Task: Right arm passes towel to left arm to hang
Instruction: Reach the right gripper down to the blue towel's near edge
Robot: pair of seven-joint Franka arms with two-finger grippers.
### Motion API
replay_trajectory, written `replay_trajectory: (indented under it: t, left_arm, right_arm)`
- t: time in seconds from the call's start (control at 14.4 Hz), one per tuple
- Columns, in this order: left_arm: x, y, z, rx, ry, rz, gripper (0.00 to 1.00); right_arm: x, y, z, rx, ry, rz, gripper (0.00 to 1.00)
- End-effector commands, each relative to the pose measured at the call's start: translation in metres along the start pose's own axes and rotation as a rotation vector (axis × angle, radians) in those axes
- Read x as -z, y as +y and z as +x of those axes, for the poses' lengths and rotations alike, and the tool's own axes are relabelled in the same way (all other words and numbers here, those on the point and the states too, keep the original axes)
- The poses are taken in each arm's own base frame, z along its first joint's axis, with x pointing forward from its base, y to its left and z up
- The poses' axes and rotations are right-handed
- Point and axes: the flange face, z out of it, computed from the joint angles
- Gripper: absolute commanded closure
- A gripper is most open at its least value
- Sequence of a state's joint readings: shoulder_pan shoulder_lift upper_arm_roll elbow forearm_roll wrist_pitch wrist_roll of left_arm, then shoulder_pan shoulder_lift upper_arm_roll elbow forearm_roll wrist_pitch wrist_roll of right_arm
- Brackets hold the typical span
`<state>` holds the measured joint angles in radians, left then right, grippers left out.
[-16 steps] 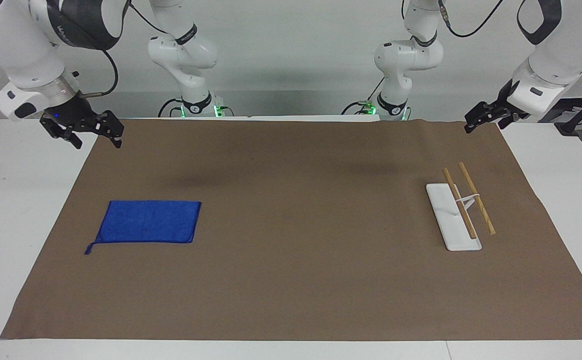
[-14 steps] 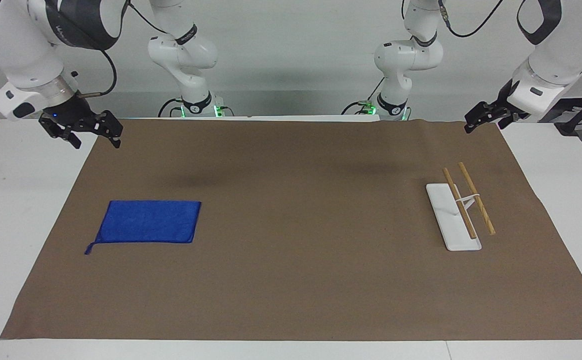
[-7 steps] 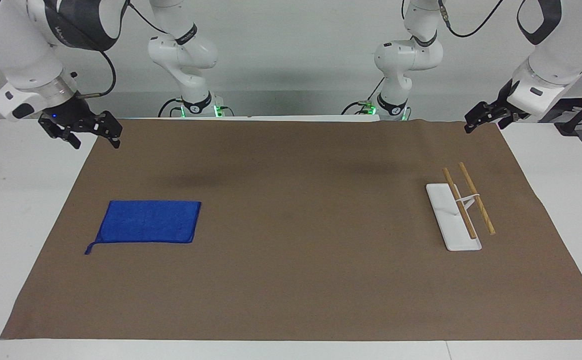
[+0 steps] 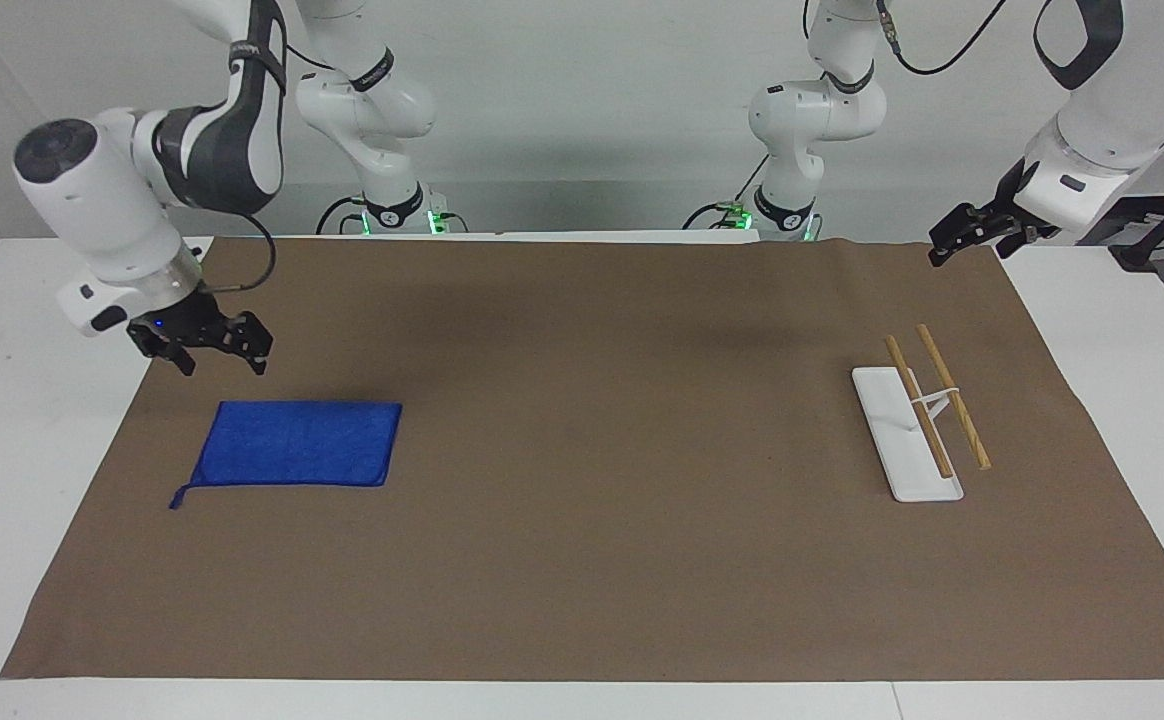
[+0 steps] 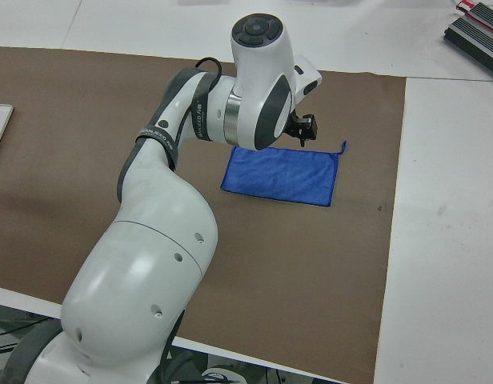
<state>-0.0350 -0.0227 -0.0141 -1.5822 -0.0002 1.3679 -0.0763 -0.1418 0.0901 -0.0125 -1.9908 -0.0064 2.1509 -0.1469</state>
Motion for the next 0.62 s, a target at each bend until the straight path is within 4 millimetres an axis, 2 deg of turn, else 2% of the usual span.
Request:
replay_trajectory:
  t: [0.0, 0.21, 0.35, 0.55]
  left_arm:
    - [0.000, -0.002, -0.007, 0.008, 0.017, -0.011, 0.00]
    - [-0.001, -0.002, -0.007, 0.008, 0.015, -0.010, 0.00]
    - [-0.001, -0.002, -0.007, 0.008, 0.013, -0.009, 0.00]
    - [-0.001, -0.002, -0.007, 0.008, 0.014, -0.011, 0.00]
  right_arm:
    - [-0.056, 0.001, -0.008, 0.045, 0.048, -0.004, 0.00]
    - [-0.087, 0.003, -0.010, 0.092, 0.015, 0.001, 0.00]
    - [-0.106, 0.017, -0.012, 0.154, -0.002, 0.004, 0.00]
    - [-0.117, 0.019, -0.009, 0.175, 0.020, 0.000, 0.00]
